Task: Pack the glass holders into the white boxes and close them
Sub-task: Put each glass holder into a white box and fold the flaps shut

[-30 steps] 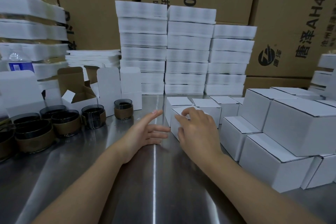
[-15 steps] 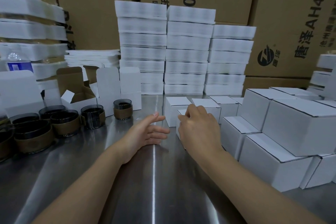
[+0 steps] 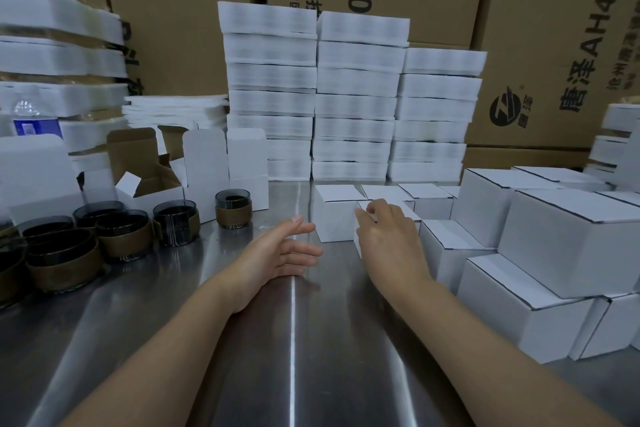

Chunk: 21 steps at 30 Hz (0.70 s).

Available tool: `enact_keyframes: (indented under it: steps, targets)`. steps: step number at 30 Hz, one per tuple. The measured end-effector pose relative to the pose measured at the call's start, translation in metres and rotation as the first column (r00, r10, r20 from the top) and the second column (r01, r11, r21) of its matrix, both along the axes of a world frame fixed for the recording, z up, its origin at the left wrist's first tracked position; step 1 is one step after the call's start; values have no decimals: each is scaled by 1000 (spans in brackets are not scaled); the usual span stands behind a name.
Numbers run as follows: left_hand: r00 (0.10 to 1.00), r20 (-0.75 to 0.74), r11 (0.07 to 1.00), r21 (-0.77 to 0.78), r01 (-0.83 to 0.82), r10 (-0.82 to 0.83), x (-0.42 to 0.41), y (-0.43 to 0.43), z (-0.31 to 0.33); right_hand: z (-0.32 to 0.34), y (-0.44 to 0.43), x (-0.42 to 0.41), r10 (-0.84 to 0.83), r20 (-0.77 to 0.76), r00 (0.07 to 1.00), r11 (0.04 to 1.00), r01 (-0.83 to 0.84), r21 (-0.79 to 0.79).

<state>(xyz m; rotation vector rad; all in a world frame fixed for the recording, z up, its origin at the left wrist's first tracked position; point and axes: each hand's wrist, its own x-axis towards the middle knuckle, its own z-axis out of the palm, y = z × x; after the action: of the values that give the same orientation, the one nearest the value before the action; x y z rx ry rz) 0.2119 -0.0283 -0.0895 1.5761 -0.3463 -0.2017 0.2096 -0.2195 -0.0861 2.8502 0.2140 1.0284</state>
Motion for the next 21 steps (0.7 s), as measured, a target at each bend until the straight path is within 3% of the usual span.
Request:
enact_keyframes:
  steps: [8, 12, 21]
  targets:
    - [1000, -21, 1000, 2, -14, 14, 1, 0, 0, 0, -8, 3, 180, -108, 978, 968, -157, 195]
    - [1000, -23, 1000, 5, -19, 19, 1, 0, 0, 1, -11, 0, 134, -117, 984, 973, -108, 206]
    - [1000, -21, 1000, -8, -16, 16, 1, -1, -1, 23, 0, -10, -216, -159, 963, 970, 194, -144]
